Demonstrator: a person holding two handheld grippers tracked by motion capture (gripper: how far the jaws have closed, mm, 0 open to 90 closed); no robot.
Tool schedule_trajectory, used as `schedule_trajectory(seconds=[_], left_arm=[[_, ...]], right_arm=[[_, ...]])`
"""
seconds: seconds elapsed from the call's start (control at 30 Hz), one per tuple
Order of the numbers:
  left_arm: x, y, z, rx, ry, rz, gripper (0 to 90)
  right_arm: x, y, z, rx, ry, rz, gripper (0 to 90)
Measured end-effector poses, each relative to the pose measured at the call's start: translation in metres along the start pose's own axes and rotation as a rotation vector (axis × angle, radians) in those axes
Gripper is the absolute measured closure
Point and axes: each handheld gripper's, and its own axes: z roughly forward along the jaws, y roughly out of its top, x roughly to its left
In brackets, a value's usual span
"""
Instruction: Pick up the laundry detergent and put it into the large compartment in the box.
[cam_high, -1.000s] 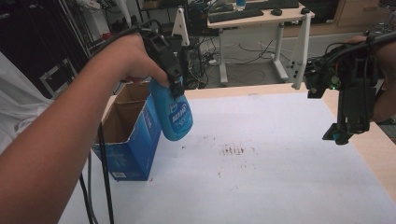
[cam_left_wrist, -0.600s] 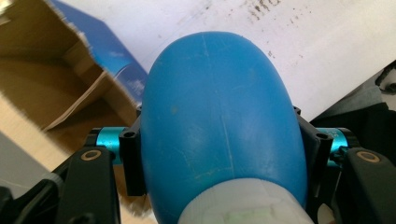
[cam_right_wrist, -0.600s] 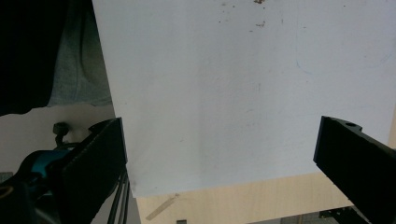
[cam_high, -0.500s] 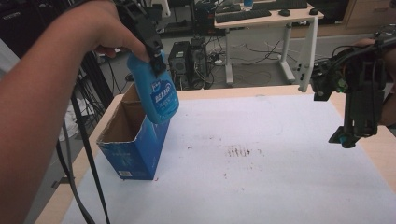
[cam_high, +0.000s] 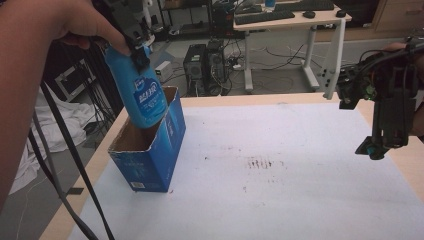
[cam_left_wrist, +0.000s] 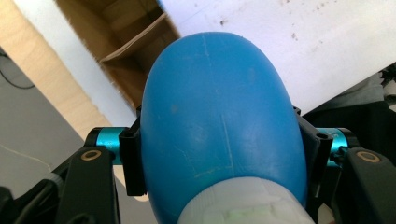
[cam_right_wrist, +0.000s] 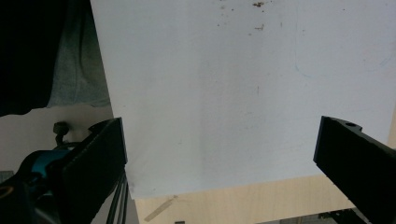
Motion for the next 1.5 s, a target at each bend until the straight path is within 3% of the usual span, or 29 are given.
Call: schedule_trajectory(seconds=[0.37, 0.83, 1.13, 1.37, 1.43, 1.5], left_arm=[[0.017, -0.005, 0.010, 0.029, 0.032, -0.041, 36.1], [0.036, -0.005, 0.045, 0.060, 0.012, -0.023, 36.1], [0.045, -0.008, 0.068, 0.075, 0.022, 0.016, 36.1], [0.043, -0.008, 0.093, 0.085, 0.015, 0.119, 36.1], [0.042, -0.008, 0.096, 0.087, 0.013, 0.125, 36.2], [0.040, -0.008, 0.105, 0.100, 0.010, 0.169, 36.2]], right_arm=[[-0.003, 0.006, 0.001, 0.000, -0.001, -0.008, 1.6], [-0.004, 0.007, 0.002, 0.003, -0.007, -0.011, 1.6], [-0.004, 0.007, 0.003, 0.005, -0.009, -0.002, 1.6], [-0.004, 0.008, 0.003, 0.002, -0.014, -0.005, 1.6], [-0.004, 0.008, 0.004, 0.002, -0.015, -0.008, 1.6], [-0.003, 0.008, 0.003, 0.006, -0.014, -0.006, 1.6]])
